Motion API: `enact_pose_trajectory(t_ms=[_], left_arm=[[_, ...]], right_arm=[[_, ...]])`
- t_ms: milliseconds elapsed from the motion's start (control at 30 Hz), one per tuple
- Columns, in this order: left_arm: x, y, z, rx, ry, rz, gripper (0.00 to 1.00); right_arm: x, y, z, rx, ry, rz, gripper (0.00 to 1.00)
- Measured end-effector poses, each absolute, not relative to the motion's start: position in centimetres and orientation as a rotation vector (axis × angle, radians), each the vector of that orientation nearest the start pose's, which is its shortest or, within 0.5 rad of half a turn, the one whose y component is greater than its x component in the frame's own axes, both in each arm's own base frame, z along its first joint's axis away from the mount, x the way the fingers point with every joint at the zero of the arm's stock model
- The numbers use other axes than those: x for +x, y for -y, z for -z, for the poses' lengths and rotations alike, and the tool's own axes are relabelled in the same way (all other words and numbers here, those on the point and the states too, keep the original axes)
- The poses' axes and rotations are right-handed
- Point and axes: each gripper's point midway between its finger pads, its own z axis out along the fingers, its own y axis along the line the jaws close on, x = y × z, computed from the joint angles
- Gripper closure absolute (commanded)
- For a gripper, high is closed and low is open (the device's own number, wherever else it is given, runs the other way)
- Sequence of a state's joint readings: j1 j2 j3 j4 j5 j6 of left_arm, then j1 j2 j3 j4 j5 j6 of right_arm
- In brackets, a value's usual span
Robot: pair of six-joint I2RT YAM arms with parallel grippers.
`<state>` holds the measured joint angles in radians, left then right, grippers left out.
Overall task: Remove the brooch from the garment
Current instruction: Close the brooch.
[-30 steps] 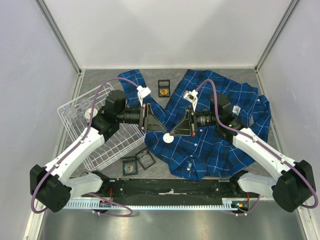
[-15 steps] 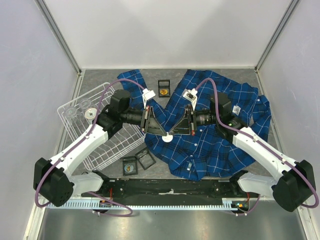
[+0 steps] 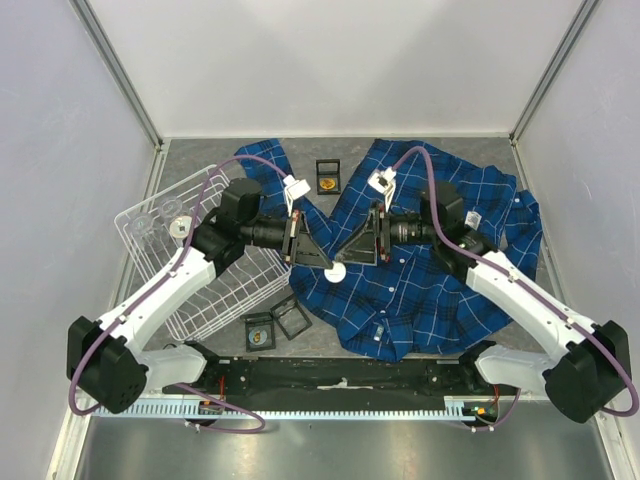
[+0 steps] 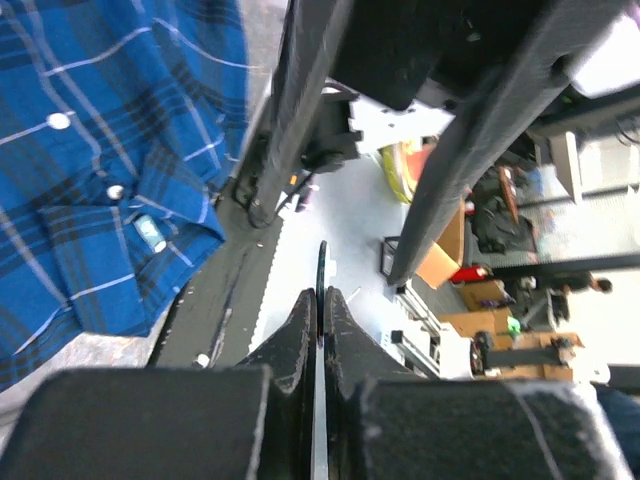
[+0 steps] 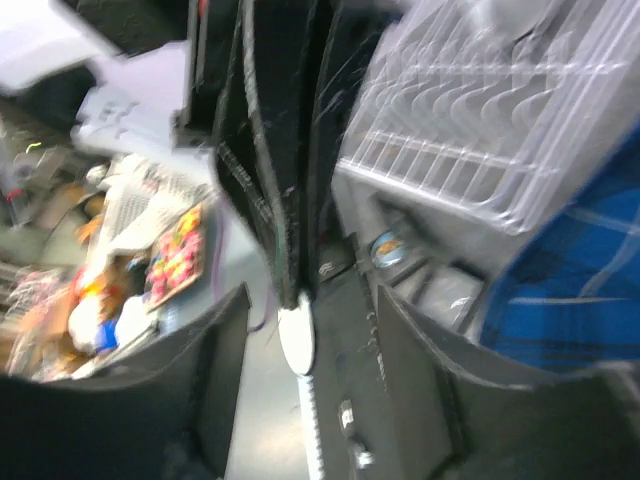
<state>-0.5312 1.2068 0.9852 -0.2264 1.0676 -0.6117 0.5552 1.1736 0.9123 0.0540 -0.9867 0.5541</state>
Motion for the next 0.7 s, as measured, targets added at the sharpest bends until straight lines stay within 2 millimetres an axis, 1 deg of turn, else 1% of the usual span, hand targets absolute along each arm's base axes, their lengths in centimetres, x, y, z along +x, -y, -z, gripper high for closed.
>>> enact_pose_trajectory(t_ms=[67,167,233,333,400,433,500,533,600,667,700], left_arm=[[17.1,28.8,-27.1,0.641,-2.140,1.693,0.98],[18.4,28.5,-27.5,0.558,-2.102,1.590,0.98],[19.0,28.0,-28.3,0.490,-2.044,1.536,0.98],[19.7,27.4,-29.3,0.386,-1.955,1.503,0.98],[20.3,27.2,-29.4,0.311,-1.903,1.506,0.98],[20.5,27.1,-29.3,0.277,-1.881,1.511,0.98],[21.1,26.8,-28.6,0.180,-1.841,1.524,0.98],[21.3,26.7,-28.4,0.143,-1.829,1.528,0.98],[21.9,26.4,-28.2,0.074,-1.802,1.535,0.98],[22.3,26.3,-28.8,0.037,-1.762,1.549,0.98],[22.5,26.2,-29.6,0.024,-1.728,1.556,0.98]], right_arm=[[20.0,-29.7,-29.1,-0.686,-1.865,-1.540,0.15],[22.2,-28.4,-29.7,-0.483,-1.888,-1.443,0.12],[22.7,-27.6,-30.1,-0.376,-1.866,-1.417,0.11],[22.6,-27.2,-30.2,-0.307,-1.818,-1.427,0.11],[22.1,-27.2,-29.7,-0.295,-1.778,-1.459,0.12],[21.9,-27.3,-29.5,-0.295,-1.761,-1.474,0.13],[21.4,-28.1,-28.9,-0.305,-1.727,-1.523,0.15],[21.2,-28.5,-28.7,-0.314,-1.713,-1.543,0.18],[20.6,-29.8,-28.5,-0.339,-1.686,-1.589,0.20],[20.1,-31.0,-28.5,-0.370,-1.662,-1.625,0.25],[19.9,-31.4,-28.5,-0.381,-1.654,-1.634,0.27]])
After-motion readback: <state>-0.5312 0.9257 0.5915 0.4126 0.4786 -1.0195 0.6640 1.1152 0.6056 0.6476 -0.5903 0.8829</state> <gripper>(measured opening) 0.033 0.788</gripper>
